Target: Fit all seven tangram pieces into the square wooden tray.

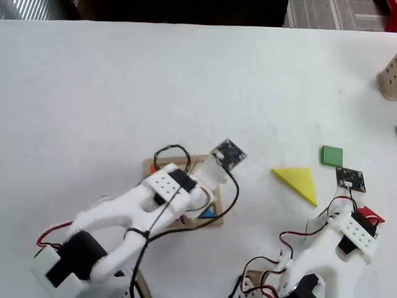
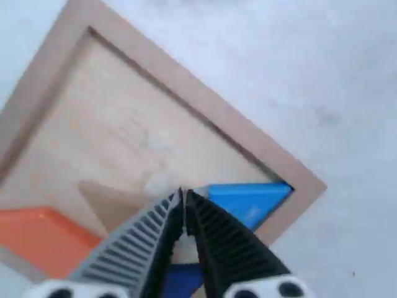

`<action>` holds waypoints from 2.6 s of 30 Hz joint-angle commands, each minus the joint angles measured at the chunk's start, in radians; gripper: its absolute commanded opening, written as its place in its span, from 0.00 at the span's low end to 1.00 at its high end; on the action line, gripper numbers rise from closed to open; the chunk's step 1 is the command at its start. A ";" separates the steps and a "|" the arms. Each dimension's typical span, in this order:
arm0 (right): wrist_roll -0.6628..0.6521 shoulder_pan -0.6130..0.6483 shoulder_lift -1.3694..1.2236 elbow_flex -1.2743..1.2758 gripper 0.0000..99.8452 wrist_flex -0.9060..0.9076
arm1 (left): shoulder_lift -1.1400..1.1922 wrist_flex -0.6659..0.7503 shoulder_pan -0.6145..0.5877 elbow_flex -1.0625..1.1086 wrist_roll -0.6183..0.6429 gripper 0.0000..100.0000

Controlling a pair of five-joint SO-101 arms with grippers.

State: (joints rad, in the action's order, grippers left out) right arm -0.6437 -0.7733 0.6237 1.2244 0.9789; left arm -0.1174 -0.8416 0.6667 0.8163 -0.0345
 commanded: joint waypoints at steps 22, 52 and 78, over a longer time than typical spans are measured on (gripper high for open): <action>-0.014 0.008 0.007 -0.005 0.02 -0.013 | -0.002 -0.029 -0.186 -0.072 0.005 0.03; -0.014 0.010 0.007 -0.005 0.02 -0.013 | 0.268 -0.028 -0.341 -0.370 -0.054 0.03; -0.014 0.013 0.007 -0.005 0.02 -0.013 | -0.013 0.130 -0.251 -0.138 -0.012 0.02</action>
State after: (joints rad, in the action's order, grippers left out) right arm -0.6437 -0.7702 0.6237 1.2244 0.9789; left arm -0.0882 -0.7833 0.3798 0.7043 -0.0852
